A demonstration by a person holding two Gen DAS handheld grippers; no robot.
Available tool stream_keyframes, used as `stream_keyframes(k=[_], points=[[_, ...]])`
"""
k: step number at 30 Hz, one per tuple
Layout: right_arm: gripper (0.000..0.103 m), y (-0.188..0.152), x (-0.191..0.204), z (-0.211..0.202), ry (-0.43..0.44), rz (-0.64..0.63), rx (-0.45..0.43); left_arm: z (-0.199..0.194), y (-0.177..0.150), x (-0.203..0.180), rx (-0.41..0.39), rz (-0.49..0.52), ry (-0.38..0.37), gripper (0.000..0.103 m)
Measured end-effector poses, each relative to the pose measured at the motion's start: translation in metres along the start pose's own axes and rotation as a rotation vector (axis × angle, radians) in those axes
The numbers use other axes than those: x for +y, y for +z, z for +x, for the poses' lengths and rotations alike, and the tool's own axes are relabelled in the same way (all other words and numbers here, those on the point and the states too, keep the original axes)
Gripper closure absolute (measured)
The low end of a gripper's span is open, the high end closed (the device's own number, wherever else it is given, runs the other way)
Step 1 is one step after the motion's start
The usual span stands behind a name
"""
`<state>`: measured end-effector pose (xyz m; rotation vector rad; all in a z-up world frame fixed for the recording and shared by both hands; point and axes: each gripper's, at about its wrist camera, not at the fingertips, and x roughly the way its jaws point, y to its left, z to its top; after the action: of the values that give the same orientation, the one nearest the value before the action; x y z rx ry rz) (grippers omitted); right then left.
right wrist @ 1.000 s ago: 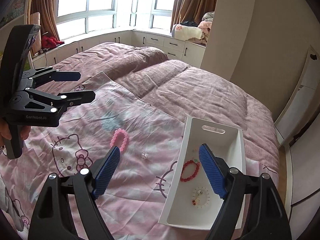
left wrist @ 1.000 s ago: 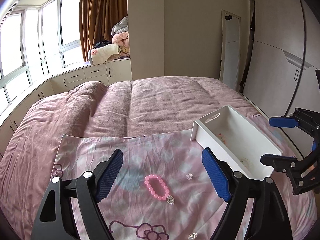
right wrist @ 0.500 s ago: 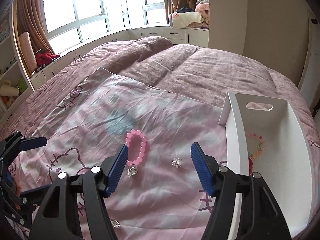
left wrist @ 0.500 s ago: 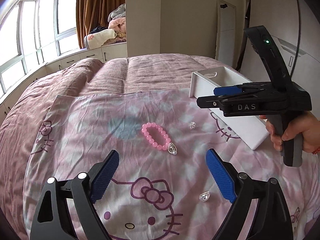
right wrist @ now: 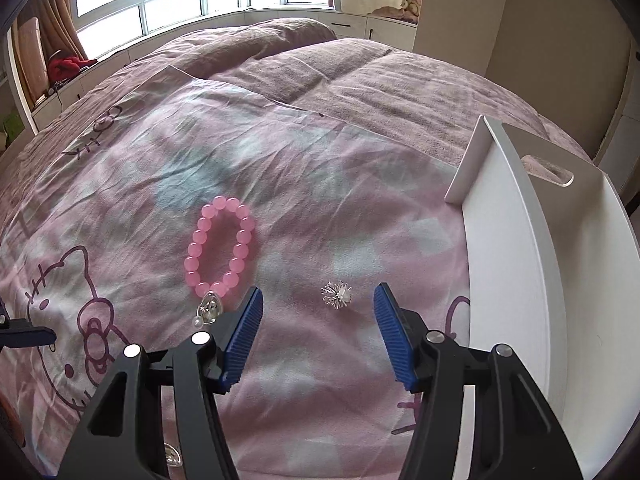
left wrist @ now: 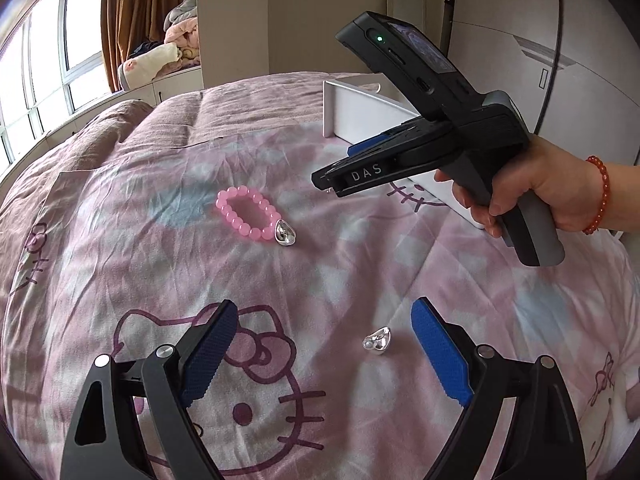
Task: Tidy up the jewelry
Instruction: 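Grasp the silver heart charm with the left gripper while the right approaches the snowflake charm, then close the right gripper on the silver snowflake charm while the left holds the heart charm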
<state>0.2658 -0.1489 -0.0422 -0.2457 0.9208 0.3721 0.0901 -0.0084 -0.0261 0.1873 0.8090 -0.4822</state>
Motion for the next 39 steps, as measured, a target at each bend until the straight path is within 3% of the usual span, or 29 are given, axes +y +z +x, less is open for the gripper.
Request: stream_keyframes(k=[4, 8, 13, 14, 20, 26, 33, 39], points=[[0.054, -0.004, 0.001, 0.015, 0.001, -0.015, 0.034, 0.012, -0.006, -0.018, 0.032, 0.108, -0.023, 0.019], [0.054, -0.006, -0.001, 0.026, 0.001, -0.004, 0.049, 0.025, -0.010, -0.026, 0.058, 0.141, -0.034, 0.020], [0.053, -0.008, -0.006, 0.040, 0.050, 0.054, 0.082, 0.046, -0.018, -0.030, 0.137, 0.190, -0.050, 0.045], [0.053, -0.008, -0.006, 0.041, 0.052, 0.056, 0.080, 0.049, -0.020, -0.030, 0.147, 0.194, -0.054, 0.045], [0.064, -0.005, -0.005, 0.046, 0.073, 0.030, 0.073, 0.056, -0.025, -0.022, 0.163, 0.161, -0.059, 0.055], [0.083, -0.008, -0.002, 0.046, 0.141, 0.027, 0.090, 0.056, -0.022, -0.003, 0.170, 0.079, -0.068, 0.080], [0.083, -0.007, 0.005, 0.036, 0.228, 0.021, 0.106, 0.055, -0.020, 0.000, 0.176, 0.037, -0.079, 0.080], [0.083, 0.001, 0.010, 0.009, 0.280, 0.003, 0.071, 0.047, -0.012, 0.005, 0.182, -0.019, -0.065, 0.080]])
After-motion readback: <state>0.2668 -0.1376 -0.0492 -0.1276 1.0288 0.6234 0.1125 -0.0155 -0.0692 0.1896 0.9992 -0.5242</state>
